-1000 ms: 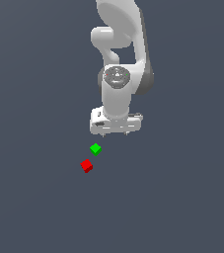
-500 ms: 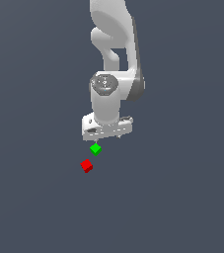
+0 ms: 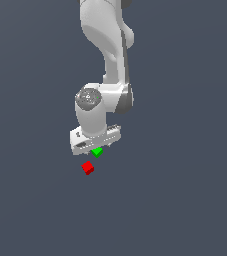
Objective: Stack the red cube on top of the green cube.
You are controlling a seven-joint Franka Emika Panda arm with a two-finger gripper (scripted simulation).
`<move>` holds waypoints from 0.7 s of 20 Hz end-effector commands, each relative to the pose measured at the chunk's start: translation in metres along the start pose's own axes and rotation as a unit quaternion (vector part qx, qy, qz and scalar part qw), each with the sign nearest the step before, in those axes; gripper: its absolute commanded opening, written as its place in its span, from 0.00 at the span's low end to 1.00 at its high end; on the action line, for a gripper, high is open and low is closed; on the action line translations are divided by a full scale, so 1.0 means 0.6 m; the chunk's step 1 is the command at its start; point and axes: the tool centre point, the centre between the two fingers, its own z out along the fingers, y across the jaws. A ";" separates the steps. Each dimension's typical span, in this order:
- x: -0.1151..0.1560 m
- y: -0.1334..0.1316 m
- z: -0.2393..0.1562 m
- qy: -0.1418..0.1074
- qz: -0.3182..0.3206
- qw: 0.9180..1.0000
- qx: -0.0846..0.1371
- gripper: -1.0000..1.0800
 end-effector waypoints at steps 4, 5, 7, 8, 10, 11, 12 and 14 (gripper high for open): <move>0.017 0.050 0.023 0.006 -0.054 0.999 -0.003 0.96; 0.020 0.058 0.027 0.007 -0.062 0.998 -0.003 0.96; 0.026 0.072 0.033 0.009 -0.078 0.997 -0.004 0.96; 0.030 0.078 0.036 0.010 -0.085 0.996 -0.004 0.96; 0.036 0.089 0.041 0.012 -0.097 0.995 -0.005 0.96; 0.039 0.094 0.043 0.012 -0.102 0.995 -0.005 0.96; 0.041 0.098 0.045 0.013 -0.107 0.994 -0.005 0.96; 0.046 0.105 0.048 0.014 -0.116 0.993 -0.006 0.96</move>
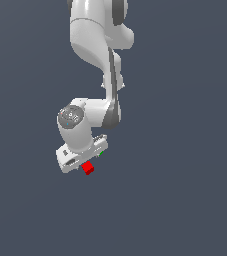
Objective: Stack the red cube on top of the green cube.
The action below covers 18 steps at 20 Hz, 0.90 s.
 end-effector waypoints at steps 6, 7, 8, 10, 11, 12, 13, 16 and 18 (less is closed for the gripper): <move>0.008 0.018 0.008 0.003 -0.021 1.000 -0.001 0.96; 0.009 0.019 0.008 0.003 -0.021 1.000 -0.001 0.96; 0.009 0.019 0.008 0.003 -0.021 1.000 -0.001 0.96; 0.009 0.017 0.007 0.002 -0.020 1.000 -0.001 0.96; 0.009 0.016 0.007 0.002 -0.019 1.000 -0.001 0.96; 0.009 0.016 0.007 0.002 -0.019 1.000 -0.001 0.96; 0.009 0.017 0.007 0.002 -0.019 1.000 -0.001 0.96; 0.009 0.017 0.013 0.002 -0.019 1.000 -0.001 0.96; 0.009 0.016 0.024 0.002 -0.019 1.000 -0.001 0.96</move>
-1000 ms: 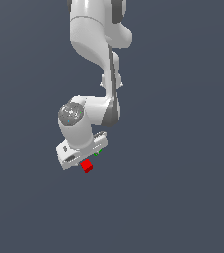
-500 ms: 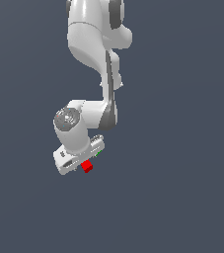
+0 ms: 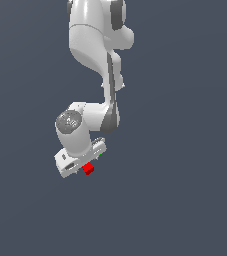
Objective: Stack the red cube on top of the green cube.
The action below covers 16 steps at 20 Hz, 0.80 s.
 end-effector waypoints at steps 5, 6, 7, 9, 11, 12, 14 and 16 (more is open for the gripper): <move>-0.001 -0.003 0.054 0.000 0.000 1.000 0.001 0.96; -0.001 -0.003 0.061 0.000 0.000 1.000 0.001 0.96; -0.001 -0.003 0.067 0.000 0.000 1.000 0.001 0.96; -0.002 -0.003 0.074 -0.001 0.000 1.000 0.000 0.96; -0.001 -0.002 0.076 -0.001 0.000 1.000 0.000 0.96; 0.000 -0.001 0.075 -0.001 0.000 1.000 0.000 0.96; 0.000 -0.001 0.074 -0.001 0.000 1.000 0.000 0.00; 0.000 -0.001 0.074 -0.001 0.000 1.000 0.000 0.00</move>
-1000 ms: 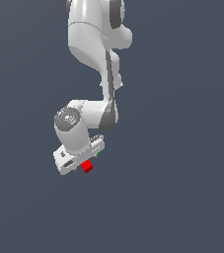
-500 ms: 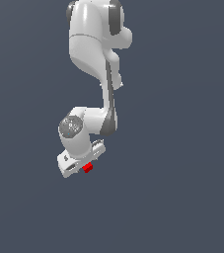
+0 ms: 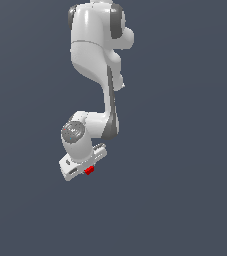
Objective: Stack the red cube on top of the green cube.
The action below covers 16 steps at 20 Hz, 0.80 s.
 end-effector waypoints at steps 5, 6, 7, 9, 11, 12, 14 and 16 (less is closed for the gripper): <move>0.000 0.000 -0.001 0.000 0.000 1.000 0.000 0.00; 0.000 0.000 -0.001 0.000 0.000 1.000 0.000 0.00; 0.000 0.000 -0.001 0.000 0.000 1.000 0.000 0.00; 0.000 0.000 -0.001 0.000 0.000 1.000 0.000 0.00; 0.000 0.000 -0.005 0.000 0.000 1.000 0.000 0.00; 0.000 0.000 -0.008 0.000 0.000 1.000 0.000 0.00; -0.001 0.000 -0.019 0.000 0.000 1.000 0.000 0.00; -0.001 -0.001 -0.034 0.000 0.000 1.000 0.000 0.00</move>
